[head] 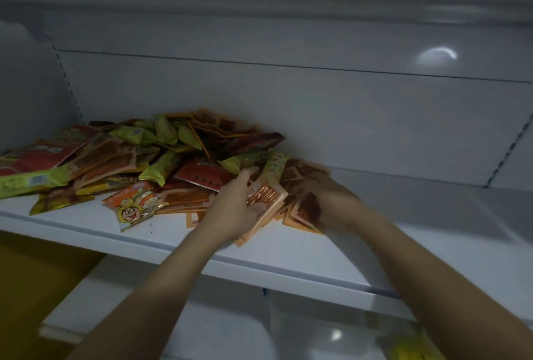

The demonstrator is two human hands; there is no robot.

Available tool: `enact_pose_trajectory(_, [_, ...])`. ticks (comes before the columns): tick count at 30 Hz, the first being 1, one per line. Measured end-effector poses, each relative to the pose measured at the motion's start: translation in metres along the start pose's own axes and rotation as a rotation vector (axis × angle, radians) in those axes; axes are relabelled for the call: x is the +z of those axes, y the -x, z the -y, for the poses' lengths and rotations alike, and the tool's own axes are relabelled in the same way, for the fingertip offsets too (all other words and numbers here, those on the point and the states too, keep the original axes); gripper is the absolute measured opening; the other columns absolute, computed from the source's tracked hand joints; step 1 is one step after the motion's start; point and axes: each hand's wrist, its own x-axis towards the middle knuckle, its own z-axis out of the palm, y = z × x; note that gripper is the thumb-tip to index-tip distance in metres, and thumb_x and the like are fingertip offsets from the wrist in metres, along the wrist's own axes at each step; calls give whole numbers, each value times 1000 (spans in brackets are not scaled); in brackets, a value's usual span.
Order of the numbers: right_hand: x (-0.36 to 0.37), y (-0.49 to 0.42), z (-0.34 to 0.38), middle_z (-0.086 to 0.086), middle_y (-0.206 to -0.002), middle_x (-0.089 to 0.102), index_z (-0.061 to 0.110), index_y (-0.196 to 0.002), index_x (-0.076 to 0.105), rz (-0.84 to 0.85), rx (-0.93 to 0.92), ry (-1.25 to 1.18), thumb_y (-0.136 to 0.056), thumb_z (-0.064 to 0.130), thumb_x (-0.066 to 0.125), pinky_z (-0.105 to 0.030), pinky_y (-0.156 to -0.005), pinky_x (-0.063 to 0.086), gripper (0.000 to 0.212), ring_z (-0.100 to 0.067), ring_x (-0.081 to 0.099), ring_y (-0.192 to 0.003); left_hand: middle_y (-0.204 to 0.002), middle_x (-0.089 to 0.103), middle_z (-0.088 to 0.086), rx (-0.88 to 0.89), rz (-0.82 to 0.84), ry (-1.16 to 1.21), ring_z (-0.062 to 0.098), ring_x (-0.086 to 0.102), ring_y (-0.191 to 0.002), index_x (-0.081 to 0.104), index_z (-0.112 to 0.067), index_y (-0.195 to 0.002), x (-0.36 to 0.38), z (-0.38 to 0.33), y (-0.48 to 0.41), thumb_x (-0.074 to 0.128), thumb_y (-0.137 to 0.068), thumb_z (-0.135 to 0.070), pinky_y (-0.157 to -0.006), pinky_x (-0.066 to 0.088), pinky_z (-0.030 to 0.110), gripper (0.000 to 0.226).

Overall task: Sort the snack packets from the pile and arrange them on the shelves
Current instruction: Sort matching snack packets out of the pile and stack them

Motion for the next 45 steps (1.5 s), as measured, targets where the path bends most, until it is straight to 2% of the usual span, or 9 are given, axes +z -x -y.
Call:
enact_pose_trajectory(5, [24,14,-19,-11,-121,64,18,-137,53,-368,212,-57,-94,29,55,-37,-90,44,44,-34,58,-109,-120,54,-2,-37,-75,-223,19,48,-117,54,-20,-124,23,-7,-5,66,-91,-33,-90,32,30,38])
enact_pose_trajectory(9, [24,21,-4,-4,-115,66,27,-126,56,-175,231,105,-93,65,37,-37,-90,39,54,-30,53,-112,-120,55,2,17,-126,-341,22,46,-114,53,-18,-122,44,-1,0,60,-92,-41,-93,40,37,39])
enact_pose_trajectory(14, [27,13,2,1,-132,57,32,-133,49,-87,121,-39,-94,52,47,-38,-99,31,44,-29,44,-126,-109,64,6,87,-231,-341,27,52,-105,56,-16,-116,54,4,5,60,-92,-40,-85,43,38,35])
enact_pose_trajectory(20, [18,19,-1,-6,-138,55,28,-148,35,-103,338,-4,-85,69,51,-38,-102,28,77,-31,44,-129,-97,65,-4,116,-234,-262,21,56,-93,55,-25,-103,54,5,9,63,-88,-47,-82,45,38,27])
enact_pose_trajectory(26, [15,15,2,0,-138,55,35,-147,36,-8,254,-211,-84,54,64,-37,-102,29,72,-32,38,-131,-104,58,-2,91,-149,-257,23,58,-95,50,-25,-108,53,1,9,61,-90,-46,-80,47,38,30])
enact_pose_trajectory(32, [34,-8,-10,-12,-125,55,33,-132,53,-158,343,-656,-40,36,78,-35,-95,53,96,-30,56,-116,-127,48,3,-162,58,-295,29,49,-119,44,-31,-119,54,-20,-2,60,-88,-51,-100,42,46,41])
enact_pose_trajectory(38, [44,-2,-14,-9,-102,68,20,-131,54,-459,424,-981,-50,10,63,-48,-86,57,82,-37,60,-107,-134,51,5,-243,125,-334,32,42,-128,41,-30,-130,57,-32,-16,63,-86,-51,-102,41,49,53])
enact_pose_trajectory(42, [35,9,-11,-12,-107,70,17,-138,46,-360,439,-1403,-48,-8,69,-61,-76,57,96,-34,69,-96,-136,50,6,-282,124,-349,32,42,-130,42,-29,-129,60,-39,-16,66,-84,-51,-104,36,51,56])
enact_pose_trajectory(45, [31,13,-11,0,-102,73,16,-133,49,-324,350,-1308,-60,3,78,-45,-79,60,79,-20,71,-93,-134,51,4,-284,121,-302,31,45,-127,40,-32,-130,62,-41,-15,67,-84,-49,-106,35,52,56])
